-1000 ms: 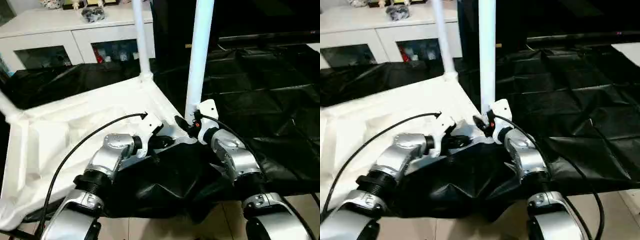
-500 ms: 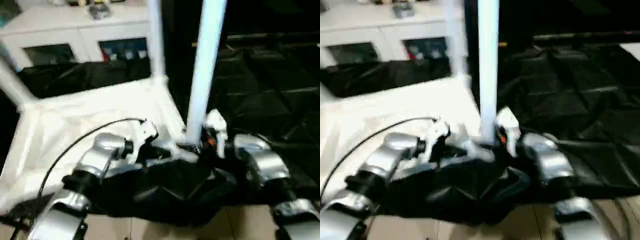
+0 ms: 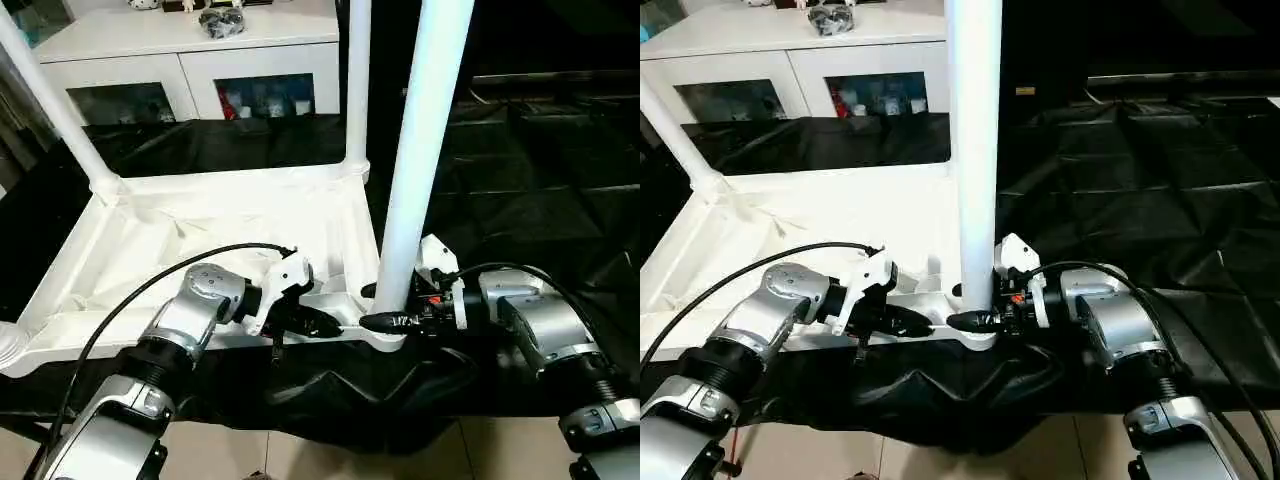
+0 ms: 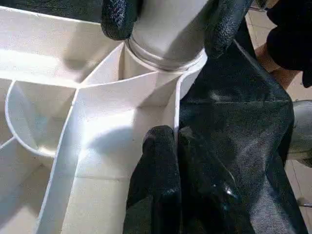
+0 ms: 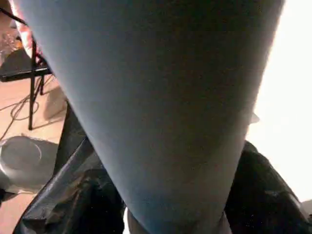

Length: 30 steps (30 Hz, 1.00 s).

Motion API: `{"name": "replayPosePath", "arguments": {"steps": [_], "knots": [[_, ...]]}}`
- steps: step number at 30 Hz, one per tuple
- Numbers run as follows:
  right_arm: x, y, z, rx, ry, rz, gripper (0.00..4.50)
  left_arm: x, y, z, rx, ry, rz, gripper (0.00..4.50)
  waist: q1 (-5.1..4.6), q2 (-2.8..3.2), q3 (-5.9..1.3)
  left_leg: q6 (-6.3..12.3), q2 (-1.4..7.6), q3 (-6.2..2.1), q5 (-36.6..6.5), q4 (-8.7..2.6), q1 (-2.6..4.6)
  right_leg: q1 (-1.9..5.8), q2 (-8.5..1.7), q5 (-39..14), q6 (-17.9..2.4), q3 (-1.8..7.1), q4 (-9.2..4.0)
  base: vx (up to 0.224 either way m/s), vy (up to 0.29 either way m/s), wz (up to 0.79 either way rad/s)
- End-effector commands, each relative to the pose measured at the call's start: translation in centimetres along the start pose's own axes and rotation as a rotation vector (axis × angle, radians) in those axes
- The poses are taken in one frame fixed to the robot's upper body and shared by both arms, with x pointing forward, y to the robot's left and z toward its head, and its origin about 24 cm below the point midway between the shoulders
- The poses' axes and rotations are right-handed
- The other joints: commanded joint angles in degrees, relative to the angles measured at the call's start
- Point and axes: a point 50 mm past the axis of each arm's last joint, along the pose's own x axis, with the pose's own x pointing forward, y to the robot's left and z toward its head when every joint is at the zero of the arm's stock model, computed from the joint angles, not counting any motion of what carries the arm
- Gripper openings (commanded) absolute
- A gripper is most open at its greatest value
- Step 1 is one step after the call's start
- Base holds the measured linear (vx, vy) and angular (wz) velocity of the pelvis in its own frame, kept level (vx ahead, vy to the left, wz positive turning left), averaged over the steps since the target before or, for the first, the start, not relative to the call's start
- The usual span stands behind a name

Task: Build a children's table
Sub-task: Rotate leg to tighten

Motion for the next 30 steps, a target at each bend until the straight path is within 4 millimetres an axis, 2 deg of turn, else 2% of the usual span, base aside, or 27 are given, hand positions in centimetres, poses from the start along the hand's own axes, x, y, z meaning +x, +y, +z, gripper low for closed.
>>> {"name": "replayPosePath", "arguments": {"steps": [1, 3, 4, 6, 7, 8, 9, 11, 12, 13, 14, 15, 17, 18, 20, 21, 25, 28, 29, 30], "knots": [[3.9, 2.0, -1.5, 0.071, -0.009, 0.1, 2.22, 0.3, 1.1, 1.8, 0.044, -0.064, 0.136, 0.0, -0.06, -1.12, -3.37, 3.96, 0.83, 0.12, -14.33, -3.74, 0.12, 3.0, -2.31, -17.53, -12.19, 1.6, -4.13, 0.0, 0.0, 0.0], [4.2, 1.8, -1.4, 0.092, -0.045, 0.057, 2.17, 0.6, 1.2, 1.9, 0.038, -0.076, 0.172, 0.0, -0.18, -1.01, -3.23, 3.46, 0.81, 0.07, -15.49, -3.89, 0.23, 2.85, -2.3, -20.09, -11.51, 1.54, -4.33, 0.0, 0.0, 0.0], [4.8, 1.4, -1.5, 0.126, -0.069, -0.018, 2.14, 1.1, 1.5, 2.1, 0.027, -0.091, 0.221, 0.0, -0.44, -1.13, -2.91, 2.63, 0.71, 0.01, -17.76, -3.99, 0.45, 2.57, -2.35, -25.06, -10.13, 1.49, -4.85, 0.0, 0.0, 0.0], [5.4, 0.7, -1.7, 0.154, -0.081, -0.127, 2.12, 1.5, 1.7, 2.3, 0.011, -0.11, 0.275, 0.0, -0.82, -1.38, -2.77, 1.77, 0.52, -0.1, -18.95, -4.03, 0.6, 2.36, -2.47, -29.39, -8.59, 1.43, -5.34, -0.025, -0.001, -0.01], [5.7, 0.4, -1.7, 0.162, -0.085, -0.175, 2.12, 1.8, 1.8, 2.5, 0.003, -0.117, 0.295, 0.0, -0.92, -1.17, -2.7, 1.41, 0.46, -0.26, -19.84, -4.03, 0.92, 2.14, -2.56, -31.83, -7.59, 1.31, -5.71, 0.0, 0.0, 0.0], [6.1, -0.2, -1.7, 0.197, -0.108, -0.263, 2.11, 2.3, 1.9, 2.8, -0.005, -0.135, 0.321, 0.0, -1.09, -1.13, -2.62, 1.32, 0.4, -0.22, -20.18, -4.01, 0.94, 2.05, -2.52, -32.31, -7.2, 1.38, -5.8, 0.0, 0.0, 0.0], [6.4, -0.6, -1.7, 0.226, -0.123, -0.323, 2.11, 2.6, 1.9, 3.0, -0.01, -0.146, 0.338, 0.0, -1.96, -1.17, -2.42, 0.56, 0.19, -0.58, -22.22, -4.22, 0.67, 2.14, -2.38, -34.47, -6.07, 0.94, -5.9, 0.0, 0.0, 0.0], [7.1, -1.3, -1.7, 0.295, -0.147, -0.441, 2.1, 3.4, 1.9, 3.4, -0.023, -0.16, 0.374, 0.0, -2.49, -0.99, -2.41, 0.51, 0.1, -0.66, -23.04, -4.22, 0.74, 1.97, -2.36, -35.17, -5.41, 0.88, -6.1, 0.0, 0.0, 0.0], [7.4, -1.7, -1.7, 0.327, -0.151, -0.523, 2.1, 4.1, 1.8, 3.6, -0.031, -0.169, 0.381, 0.0, -2.92, -0.46, -2.53, 0.41, 0.1, -0.9, -23.51, -4.31, 0.69, 2.16, -2.39, -34.87, -5.25, 0.71, -6.09, 0.0, 0.0, 0.0], [7.5, -1.9, -1.7, 0.336, -0.152, -0.546, 2.1, 4.3, 1.8, 3.7, -0.033, -0.171, 0.383, 0.0, -3.56, -0.66, -2.63, 0.37, 0.09, -1.0, -23.55, -4.45, 0.38, 2.27, -2.33, -33.22, -5.51, 0.62, -6.06, 0.0, 0.0, 0.0], [7.6, -2.0, -1.7, 0.342, -0.152, -0.566, 2.1, 4.4, 1.8, 3.7, -0.035, -0.174, 0.384, 0.0, -3.72, -0.39, -2.64, 0.44, 0.07, -1.04, -23.94, -4.48, 0.41, 2.29, -2.26, -32.69, -5.63, 0.57, -6.09, 0.0, 0.0, 0.0], [8.1, -1.9, -1.4, 0.28, -0.131, -0.587, 2.1, 5.0, 1.5, 4.0, -0.034, -0.18, 0.363, 0.0, -3.95, -0.7, -2.73, 0.86, 0.07, -0.88, -24.34, -4.35, 0.49, 2.09, -2.24, -31.59, -5.98, 0.68, -6.22, 0.0, 0.0, 0.0], [8.7, -1.9, -1.1, 0.211, -0.117, -0.601, 2.1, 5.6, 1.1, 4.2, -0.03, -0.184, 0.34, 0.0, -4.25, -0.39, -2.8, 1.51, -0.03, -0.69, -24.42, -4.24, 0.59, 1.93, -2.17, -29.93, -7.03, 0.9, -6.12, 0.0, 0.0, 0.0], [8.8, -1.9, -1.0, 0.21, -0.128, -0.601, 2.43, 5.7, 1.1, 4.2, -0.026, -0.182, 0.333, 0.0, -4.35, -0.74, -2.9, 2.21, -0.17, -0.54, -23.81, -4.13, 0.49, 2.05, -2.13, -29.19, -7.44, 0.99, -6.08, 0.0, 0.0, 0.0], [8.8, -1.9, -0.9, 0.227, -0.149, -0.59, 2.76, 5.6, 1.1, 4.2, -0.022, -0.177, 0.328, 0.0, -4.31, -0.65, -3.07, 3.1, -0.07, -0.47, -21.81, -4.16, 0.25, 2.36, -2.14, -26.75, -8.37, 1.12, -5.79, 0.0, 0.0, 0.0], [8.8, -1.8, -0.7, 0.247, -0.168, -0.564, 2.76, 5.4, 1.1, 4.0, -0.018, -0.17, 0.324, 0.0, -4.27, -0.67, -3.14, 3.54, -0.03, -0.39, -20.9, -4.12, 0.21, 2.45, -2.13, -25.43, -8.99, 1.18, -5.65, 0.0, 0.0, 0.0], [8.3, -1.6, -0.7, 0.158, -0.122, -0.481, 3.18, 4.4, 1.3, 3.5, -0.002, -0.143, 0.306, 0.0, -4.11, -0.83, -3.29, 4.17, 0.23, -0.38, -18.79, -4.18, -0.18, 2.82, -2.22, -22.64, -10.18, 1.18, -5.26, 0.0, 0.0, 0.0], [7.7, -1.4, -0.9, 0.098, -0.092, -0.417, 3.26, 3.8, 1.3, 3.1, 0.011, -0.12, 0.281, 0.0, -3.99, -0.85, -3.48, 4.66, 0.33, -0.26, -16.62, -4.02, -0.36, 3.12, -2.24, -18.56, -11.58, 1.24, -4.81, 0.0, 0.0, 0.0], [7.1, -1.3, -0.9, 0.072, -0.077, -0.364, 3.26, 3.4, 1.2, 2.9, 0.019, -0.106, 0.258, 0.0, -3.94, -1.1, -3.53, 4.86, 0.31, -0.2, -16.31, -3.98, -0.33, 3.18, -2.21, -18.08, -11.8, 1.22, -4.8, 0.0, 0.0, 0.0], [6.4, -1.0, -1.1, 0.048, -0.056, -0.295, 3.26, 2.9, 1.2, 2.7, 0.029, -0.091, 0.233, 0.0, -3.67, -1.05, -3.48, 5.38, 0.37, -0.05, -15.98, -3.89, -0.31, 3.25, -2.14, -17.56, -12.13, 1.2, -4.71, 0.0, 0.0, 0.0]]}}
